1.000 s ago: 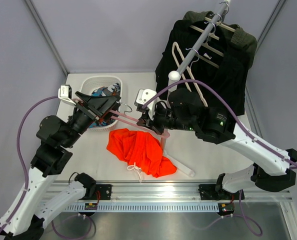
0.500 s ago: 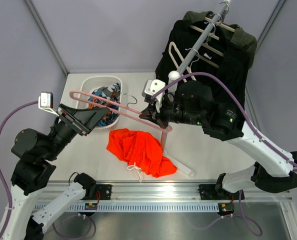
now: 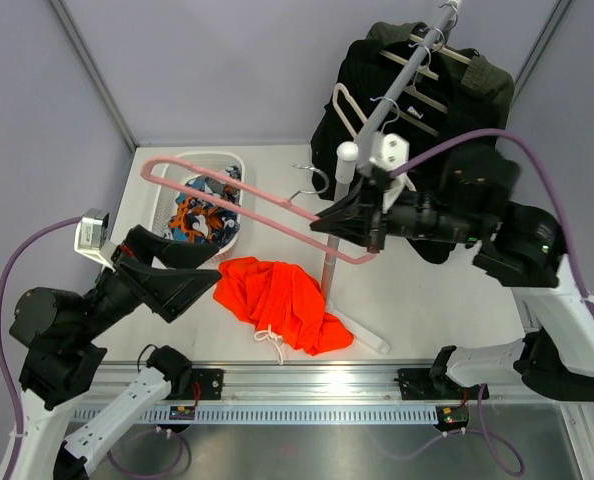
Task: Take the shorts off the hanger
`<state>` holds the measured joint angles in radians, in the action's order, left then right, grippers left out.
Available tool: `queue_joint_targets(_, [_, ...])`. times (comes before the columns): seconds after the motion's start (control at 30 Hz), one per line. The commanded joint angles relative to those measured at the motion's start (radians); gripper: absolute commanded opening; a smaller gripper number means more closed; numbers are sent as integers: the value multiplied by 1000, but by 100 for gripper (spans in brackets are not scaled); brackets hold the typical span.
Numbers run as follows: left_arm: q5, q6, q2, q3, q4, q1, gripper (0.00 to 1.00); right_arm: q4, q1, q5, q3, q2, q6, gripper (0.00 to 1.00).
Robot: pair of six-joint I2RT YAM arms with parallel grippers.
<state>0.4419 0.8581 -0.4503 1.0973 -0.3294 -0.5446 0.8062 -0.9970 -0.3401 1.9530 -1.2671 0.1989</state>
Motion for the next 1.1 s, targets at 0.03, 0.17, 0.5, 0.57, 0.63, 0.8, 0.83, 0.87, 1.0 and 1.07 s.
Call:
queue_joint_targets(0.03, [132,-73,2,-30,87,-3,98,-22,84,-177,161,54,-93,0])
queue_joint_targets(0.17, [92,-113,-1,-40,41,-2,98,-1,119,-108,270,81,-79,0])
queue_joint_targets(0.5, [-201,-244,-48,-37,-192,-2,99,-113,247,473,172,267,66,0])
queue_joint_targets(0.57, [-230,-252,-68,-53,-203,-2,99,-137,279,555,136,291,98,0])
queue_joint_targets(0.63, [-239,-257,-106,-66,-201,-2,99,-144,304,604,97,322,141,0])
queue_joint_targets(0.8, [-227,-271,-146,-100,-172,-3,99,-162,368,657,-66,409,236,0])
queue_joint_targets(0.83, [-227,-274,-145,-102,-172,-2,99,-150,376,659,-112,416,246,0])
queue_joint_targets(0.87, [-227,-278,-143,-100,-174,-3,99,-147,382,659,-135,426,252,0])
queue_joint_targets(1.0, [-226,-301,-131,-102,-186,-2,99,-113,420,659,-213,462,258,0])
queue_joint_targets(1.07, [-224,-304,-123,-111,-189,-2,99,-78,445,652,-242,468,248,0])
